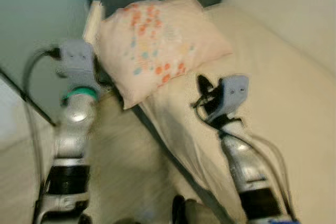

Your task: Clean up the room

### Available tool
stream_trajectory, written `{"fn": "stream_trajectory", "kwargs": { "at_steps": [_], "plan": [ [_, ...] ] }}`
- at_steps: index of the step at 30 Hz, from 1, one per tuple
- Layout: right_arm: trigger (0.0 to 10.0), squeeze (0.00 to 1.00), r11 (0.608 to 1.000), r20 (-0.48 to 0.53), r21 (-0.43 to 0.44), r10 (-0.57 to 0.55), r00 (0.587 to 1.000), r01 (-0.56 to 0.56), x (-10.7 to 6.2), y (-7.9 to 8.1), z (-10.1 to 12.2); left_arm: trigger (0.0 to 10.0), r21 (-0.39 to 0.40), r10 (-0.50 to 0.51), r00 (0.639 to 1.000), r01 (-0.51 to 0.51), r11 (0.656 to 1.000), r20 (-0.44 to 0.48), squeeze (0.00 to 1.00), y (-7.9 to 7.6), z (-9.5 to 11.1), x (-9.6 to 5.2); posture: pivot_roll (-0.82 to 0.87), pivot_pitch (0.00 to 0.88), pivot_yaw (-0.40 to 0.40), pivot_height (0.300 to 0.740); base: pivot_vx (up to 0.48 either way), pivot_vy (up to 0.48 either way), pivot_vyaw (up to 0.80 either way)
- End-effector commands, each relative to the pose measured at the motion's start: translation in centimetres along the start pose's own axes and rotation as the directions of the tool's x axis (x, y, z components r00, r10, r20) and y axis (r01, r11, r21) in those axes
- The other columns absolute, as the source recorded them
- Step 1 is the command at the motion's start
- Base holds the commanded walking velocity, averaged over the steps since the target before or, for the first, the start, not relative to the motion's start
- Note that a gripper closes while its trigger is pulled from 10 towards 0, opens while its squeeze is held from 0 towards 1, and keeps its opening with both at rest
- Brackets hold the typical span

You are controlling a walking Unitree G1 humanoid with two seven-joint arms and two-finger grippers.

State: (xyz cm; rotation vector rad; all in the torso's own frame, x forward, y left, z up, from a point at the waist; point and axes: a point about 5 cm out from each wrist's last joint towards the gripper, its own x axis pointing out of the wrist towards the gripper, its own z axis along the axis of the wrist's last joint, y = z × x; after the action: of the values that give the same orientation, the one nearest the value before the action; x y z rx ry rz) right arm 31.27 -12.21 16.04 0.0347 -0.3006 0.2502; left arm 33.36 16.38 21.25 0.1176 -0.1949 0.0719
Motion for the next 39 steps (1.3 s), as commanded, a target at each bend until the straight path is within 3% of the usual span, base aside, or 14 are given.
{"fn": "stream_trajectory", "kwargs": {
  "at_steps": [1, 8, 16, 19, 26, 29, 33, 35, 36, 37, 39],
  "plan": [
    [10.0, 0.00, 1.000, -0.014, 0.019, 0.018, 1.000, -0.018, -0.2, 0.8, -0.4, 10.0, 0.013, 0.047, 0.999, -0.047, 0.999, 0.027, 0.00, 1.2, 0.4, -0.1, -0.06, 0.101, 0.015, 0.740, 0.386, 0.000, 0.00],
    [10.0, 0.00, 1.000, -0.015, 0.017, 0.023, 1.000, -0.022, -0.2, 0.9, -0.4, 10.0, 0.012, 0.045, 0.999, -0.045, 0.999, 0.028, 0.00, 1.2, 0.4, -0.1, -0.07, 0.102, 0.015, 0.740, 0.370, 0.000, 0.00],
    [10.0, 0.00, 1.000, -0.017, 0.016, 0.025, 1.000, -0.024, -0.2, 0.9, -0.5, 10.0, 0.003, -0.012, 0.999, 0.012, 1.000, 0.041, 0.00, 0.7, 0.4, -0.3, -0.07, 0.103, 0.015, 0.740, 0.000, 0.000, 0.00],
    [10.0, 0.00, 1.000, -0.020, 0.018, 0.024, 1.000, -0.023, -0.2, 0.9, -0.5, 10.0, 0.025, -0.131, 0.989, 0.130, 0.991, 0.066, 0.00, -0.6, 0.4, -0.9, -0.06, 0.104, 0.016, 0.740, 0.000, 0.000, 0.00],
    [10.0, 0.00, 1.000, -0.026, 0.019, 0.019, 0.999, -0.018, -0.3, 0.8, -0.7, 10.0, 0.095, -0.247, 0.966, 0.240, 0.966, 0.078, 0.00, -1.9, 0.1, -1.5, -0.06, 0.105, 0.017, 0.740, 0.000, 0.000, 0.00],
    [10.0, 0.00, 0.997, -0.056, 0.064, -0.045, 0.997, 0.048, -0.5, -0.3, -1.4, 10.0, 0.165, -0.346, 0.935, 0.331, 0.929, 0.075, 0.00, -3.3, -0.7, -1.9, -0.06, 0.113, 0.021, 0.740, 0.000, 0.000, 0.00],
    [10.0, 0.00, 0.996, -0.047, 0.064, -0.052, 0.998, 0.055, -0.5, -0.6, -1.1, 10.0, 0.193, -0.368, 0.927, 0.348, 0.917, 0.077, 0.00, -3.9, -1.1, -1.9, -0.06, 0.119, 0.021, 0.740, 0.000, 0.000, 0.00],
    [10.0, 0.00, 0.996, -0.025, 0.064, -0.057, 0.998, 0.059, -0.3, -0.6, -0.5, 10.0, 0.254, -0.397, 0.914, 0.366, 0.895, 0.080, 0.00, -4.7, -1.6, -1.8, -0.07, 0.128, 0.023, 0.740, 0.000, 0.000, 0.00],
    [10.0, 0.00, 0.995, -0.001, 0.068, -0.068, 0.998, 0.068, 0.0, -0.7, 0.1, 10.0, 0.322, -0.427, 0.900, 0.382, 0.866, 0.083, 0.00, -5.6, -1.9, -1.7, -0.07, 0.142, 0.029, 0.740, 0.000, 0.000, 0.00],
    [10.0, 0.00, 0.995, -0.001, 0.068, -0.068, 0.998, 0.068, 0.0, -0.7, 0.1, 10.0, 0.322, -0.427, 0.900, 0.382, 0.866, 0.083, 0.00, -5.6, -1.9, -1.7, -0.07, 0.142, 0.029, 0.740, 0.000, 0.000, 0.00],
    [10.0, 0.00, 0.993, 0.048, 0.070, -0.103, 0.994, 0.100, 0.4, -1.1, 1.5, 10.0, 0.436, -0.487, 0.869, 0.406, 0.803, 0.088, 0.00, -7.0, -2.5, -1.7, -0.07, 0.160, 0.036, 0.740, 0.000, 0.000, 0.00]
  ]
}}
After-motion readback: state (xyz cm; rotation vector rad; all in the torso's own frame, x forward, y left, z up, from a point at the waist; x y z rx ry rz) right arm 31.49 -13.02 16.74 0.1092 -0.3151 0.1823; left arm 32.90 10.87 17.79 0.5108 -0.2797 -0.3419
